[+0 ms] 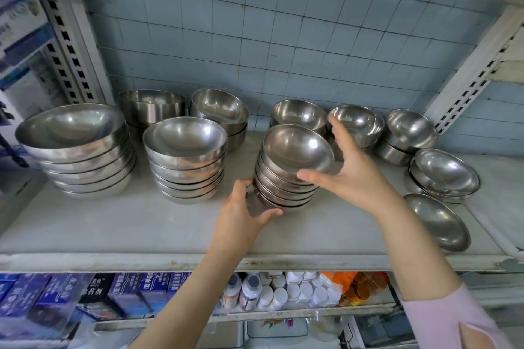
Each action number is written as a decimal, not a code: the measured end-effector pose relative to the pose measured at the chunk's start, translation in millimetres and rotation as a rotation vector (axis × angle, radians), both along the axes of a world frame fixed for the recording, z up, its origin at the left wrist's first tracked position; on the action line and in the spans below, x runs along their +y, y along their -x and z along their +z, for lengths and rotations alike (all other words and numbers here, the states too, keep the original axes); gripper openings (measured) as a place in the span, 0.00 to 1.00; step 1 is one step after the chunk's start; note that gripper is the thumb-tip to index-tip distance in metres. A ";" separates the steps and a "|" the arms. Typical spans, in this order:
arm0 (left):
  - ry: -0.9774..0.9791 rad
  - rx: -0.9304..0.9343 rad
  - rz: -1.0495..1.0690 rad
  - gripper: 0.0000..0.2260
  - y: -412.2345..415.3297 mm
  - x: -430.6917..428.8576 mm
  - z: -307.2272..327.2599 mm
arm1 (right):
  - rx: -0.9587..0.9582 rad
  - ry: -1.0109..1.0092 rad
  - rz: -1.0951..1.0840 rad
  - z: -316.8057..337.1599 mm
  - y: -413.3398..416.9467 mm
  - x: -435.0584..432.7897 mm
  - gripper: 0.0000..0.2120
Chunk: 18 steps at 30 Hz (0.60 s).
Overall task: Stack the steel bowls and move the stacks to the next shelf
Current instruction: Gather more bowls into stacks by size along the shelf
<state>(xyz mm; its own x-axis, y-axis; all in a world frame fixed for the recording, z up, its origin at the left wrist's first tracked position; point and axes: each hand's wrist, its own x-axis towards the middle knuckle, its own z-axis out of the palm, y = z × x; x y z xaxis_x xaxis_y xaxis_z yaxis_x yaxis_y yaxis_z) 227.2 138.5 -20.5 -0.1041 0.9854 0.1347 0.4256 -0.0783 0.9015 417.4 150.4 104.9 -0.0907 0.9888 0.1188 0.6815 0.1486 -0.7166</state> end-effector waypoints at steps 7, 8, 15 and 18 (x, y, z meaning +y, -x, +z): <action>-0.003 0.026 -0.011 0.35 0.4 -0.6 2.7 | -0.121 -0.149 -0.596 -55.1 -85.6 -51.7 0.53; 0.001 0.027 -0.010 0.35 0.5 -0.7 2.7 | -0.192 -0.116 -0.679 -63.3 -98.9 -58.5 0.54; -0.003 0.026 -0.010 0.35 -1.1 -1.1 1.6 | -0.057 -0.016 -0.807 -93.0 -145.3 -78.4 0.53; 0.000 0.022 -0.002 0.35 -1.6 -0.7 -0.3 | 0.012 -0.038 -0.845 -93.4 -148.3 -81.0 0.51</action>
